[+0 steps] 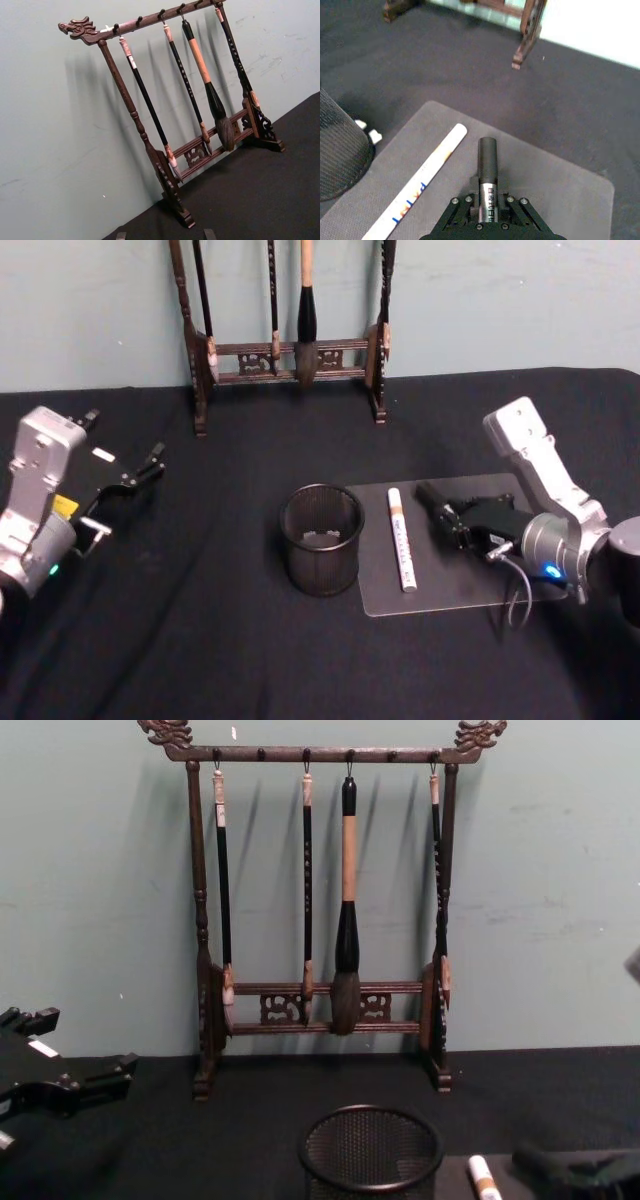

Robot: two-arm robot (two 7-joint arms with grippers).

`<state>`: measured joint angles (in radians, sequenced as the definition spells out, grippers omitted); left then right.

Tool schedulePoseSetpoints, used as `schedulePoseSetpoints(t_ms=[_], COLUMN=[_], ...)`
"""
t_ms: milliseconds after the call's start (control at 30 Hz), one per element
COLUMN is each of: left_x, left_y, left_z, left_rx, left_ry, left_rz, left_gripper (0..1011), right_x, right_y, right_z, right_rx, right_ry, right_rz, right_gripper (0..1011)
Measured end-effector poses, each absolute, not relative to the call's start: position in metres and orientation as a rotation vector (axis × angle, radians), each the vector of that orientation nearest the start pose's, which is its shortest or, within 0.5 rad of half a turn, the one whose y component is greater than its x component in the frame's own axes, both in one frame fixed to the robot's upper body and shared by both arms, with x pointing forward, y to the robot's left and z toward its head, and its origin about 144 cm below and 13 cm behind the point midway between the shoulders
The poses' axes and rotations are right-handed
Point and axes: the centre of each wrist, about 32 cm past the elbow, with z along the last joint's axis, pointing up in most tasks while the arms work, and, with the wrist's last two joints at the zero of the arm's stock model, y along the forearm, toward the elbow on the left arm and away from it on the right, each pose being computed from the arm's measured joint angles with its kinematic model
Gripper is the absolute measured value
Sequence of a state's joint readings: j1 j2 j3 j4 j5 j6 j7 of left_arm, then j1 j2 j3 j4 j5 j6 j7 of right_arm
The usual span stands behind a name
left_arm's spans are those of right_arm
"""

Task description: Pick up the water-based marker from the table and place it into the pen holder.

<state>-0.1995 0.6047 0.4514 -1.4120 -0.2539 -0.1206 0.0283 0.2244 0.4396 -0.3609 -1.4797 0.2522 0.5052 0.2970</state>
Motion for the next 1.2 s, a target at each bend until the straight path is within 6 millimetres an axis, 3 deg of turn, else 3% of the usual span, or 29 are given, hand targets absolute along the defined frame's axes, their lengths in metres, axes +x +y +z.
schedulePoseSetpoints(t_ms=[533, 867, 1200], left_x=[0.489, 0.489, 0.489], left_y=[0.31, 0.31, 0.31], left_z=[1.14, 1.14, 1.14], left_rx=[0.305, 0.304, 0.304], left_ry=[-0.285, -0.285, -0.285], left_rz=[1.248, 1.248, 1.248], left_gripper=[1001, 1001, 1001], right_x=[0.488, 0.493, 0.499], right_y=[-0.27, -0.252, -0.229], right_z=[1.183, 1.176, 1.17], right_rx=[-0.231, -0.011, 0.124], right_ry=[-0.071, -0.198, -0.214], right_rz=[-1.011, -0.918, -0.788], right_gripper=[214, 214, 214])
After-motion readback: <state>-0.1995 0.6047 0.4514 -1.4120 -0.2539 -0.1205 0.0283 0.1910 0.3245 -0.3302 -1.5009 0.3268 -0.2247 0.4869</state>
